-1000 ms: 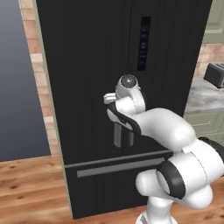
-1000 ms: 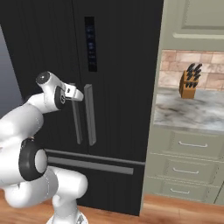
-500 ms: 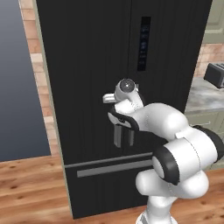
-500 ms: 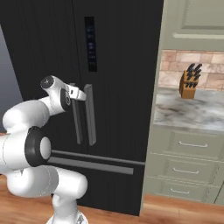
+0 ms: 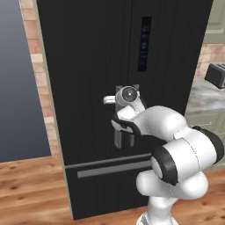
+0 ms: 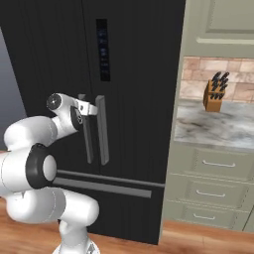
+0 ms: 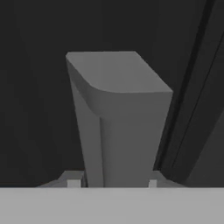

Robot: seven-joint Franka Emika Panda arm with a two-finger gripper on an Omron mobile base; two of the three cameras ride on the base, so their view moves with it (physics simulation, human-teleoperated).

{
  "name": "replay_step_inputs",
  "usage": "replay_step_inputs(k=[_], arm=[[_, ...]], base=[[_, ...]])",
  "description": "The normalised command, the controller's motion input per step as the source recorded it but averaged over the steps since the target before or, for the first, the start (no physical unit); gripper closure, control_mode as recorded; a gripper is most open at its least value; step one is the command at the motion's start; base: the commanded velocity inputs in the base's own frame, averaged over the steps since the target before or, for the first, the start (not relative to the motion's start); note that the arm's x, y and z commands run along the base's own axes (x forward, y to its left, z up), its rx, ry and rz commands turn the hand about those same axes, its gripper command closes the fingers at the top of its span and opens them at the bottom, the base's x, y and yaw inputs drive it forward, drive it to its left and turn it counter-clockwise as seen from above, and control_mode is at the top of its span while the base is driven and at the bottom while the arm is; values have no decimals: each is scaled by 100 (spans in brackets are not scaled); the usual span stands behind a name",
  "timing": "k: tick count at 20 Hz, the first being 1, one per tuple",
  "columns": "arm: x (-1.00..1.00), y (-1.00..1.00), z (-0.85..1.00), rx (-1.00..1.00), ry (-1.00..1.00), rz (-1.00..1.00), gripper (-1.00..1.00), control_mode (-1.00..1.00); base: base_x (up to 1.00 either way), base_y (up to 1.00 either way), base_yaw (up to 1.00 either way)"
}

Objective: There is a bowl on the dining counter. Grab a lemon wedge from the fridge and place it in the bowl. Then get the liquor bottle and glass cup from the cabinet and place them next to the bowl.

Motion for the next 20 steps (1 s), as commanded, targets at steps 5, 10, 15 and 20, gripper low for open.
replay_step_inputs(k=[5, 10, 15, 20], arm=[[-25, 56, 0, 0, 0, 1, 100, -100], [-79, 60, 2, 0, 0, 2, 100, -100], [-100, 55, 14, 0, 0, 4, 100, -100], [-100, 67, 22, 0, 1, 8, 100, -100]], base=[[0, 0, 0], [0, 0, 0], [0, 0, 0], [0, 0, 0]])
